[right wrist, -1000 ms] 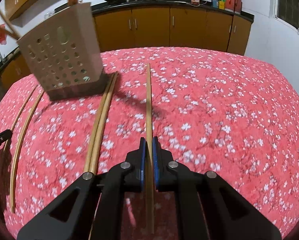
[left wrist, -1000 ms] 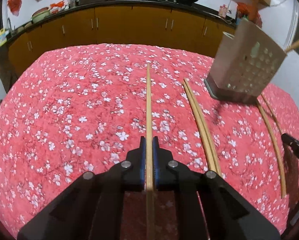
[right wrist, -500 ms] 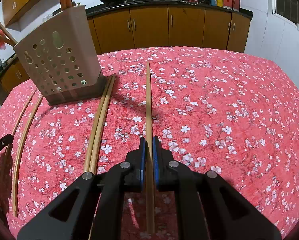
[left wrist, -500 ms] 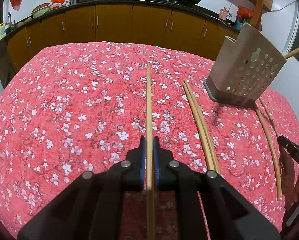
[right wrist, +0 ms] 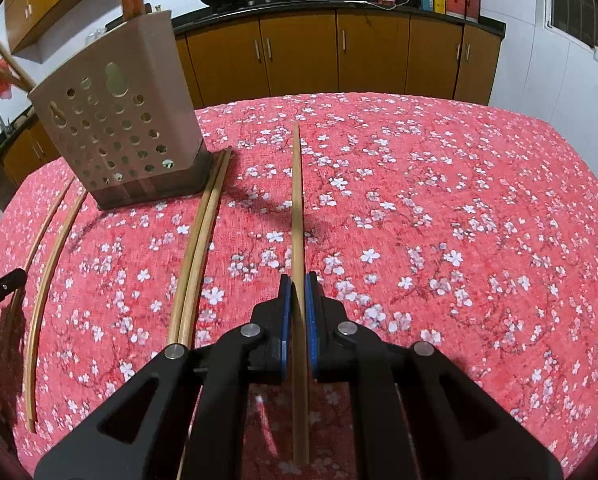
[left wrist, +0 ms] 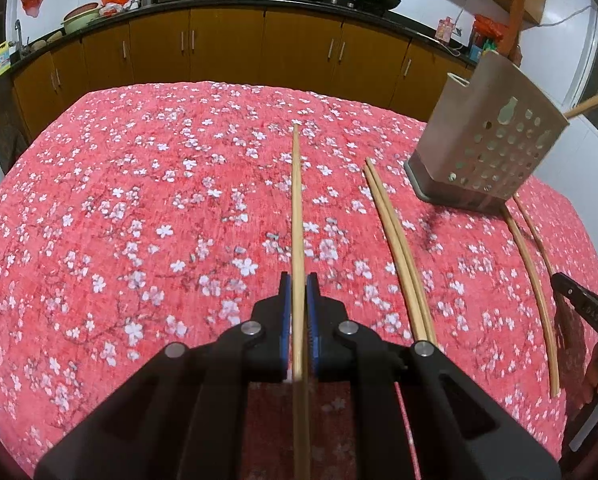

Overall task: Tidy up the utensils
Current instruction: 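Close the left tool on a chopstick while the right tool grasps another, then lift both held chopsticks upright and carry them above the beige holder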

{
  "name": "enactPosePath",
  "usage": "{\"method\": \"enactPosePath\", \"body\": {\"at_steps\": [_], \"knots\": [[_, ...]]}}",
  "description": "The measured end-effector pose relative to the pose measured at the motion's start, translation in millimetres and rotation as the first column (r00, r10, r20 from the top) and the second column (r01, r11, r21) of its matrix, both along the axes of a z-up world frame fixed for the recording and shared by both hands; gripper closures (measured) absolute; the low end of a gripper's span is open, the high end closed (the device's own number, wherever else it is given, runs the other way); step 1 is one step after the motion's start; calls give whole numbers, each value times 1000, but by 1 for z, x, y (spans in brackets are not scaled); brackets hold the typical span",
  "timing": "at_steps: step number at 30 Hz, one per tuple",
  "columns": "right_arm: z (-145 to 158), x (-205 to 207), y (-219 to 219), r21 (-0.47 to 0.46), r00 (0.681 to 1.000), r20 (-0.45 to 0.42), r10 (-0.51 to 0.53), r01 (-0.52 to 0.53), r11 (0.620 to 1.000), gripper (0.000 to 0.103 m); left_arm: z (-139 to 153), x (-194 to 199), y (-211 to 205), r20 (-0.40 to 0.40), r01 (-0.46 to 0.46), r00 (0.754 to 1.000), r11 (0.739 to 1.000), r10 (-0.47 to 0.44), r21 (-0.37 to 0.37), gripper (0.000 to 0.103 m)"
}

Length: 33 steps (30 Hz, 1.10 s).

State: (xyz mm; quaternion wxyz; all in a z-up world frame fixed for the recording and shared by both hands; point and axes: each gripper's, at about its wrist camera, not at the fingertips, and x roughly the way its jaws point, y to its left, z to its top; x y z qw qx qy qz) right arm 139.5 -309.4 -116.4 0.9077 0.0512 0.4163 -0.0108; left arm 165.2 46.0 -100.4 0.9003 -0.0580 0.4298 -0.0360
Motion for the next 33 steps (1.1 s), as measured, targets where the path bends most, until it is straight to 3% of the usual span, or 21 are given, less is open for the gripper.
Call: {"method": "enactPosePath", "body": {"at_steps": [19,27,33], "knots": [[11,-25,-9,38,1000,29,1,-2,999,95,1,-19,-1,-12,18,1000,1000,-18,26,95],[56,-38,-19,55,988,152,-23,15,998,95,39,-26,8,74,18,997,999,-20,26,95],[85,-42,-25,61,970,240,-43,29,998,95,79,-31,11,182,11,983,1000,-12,11,95]]}}
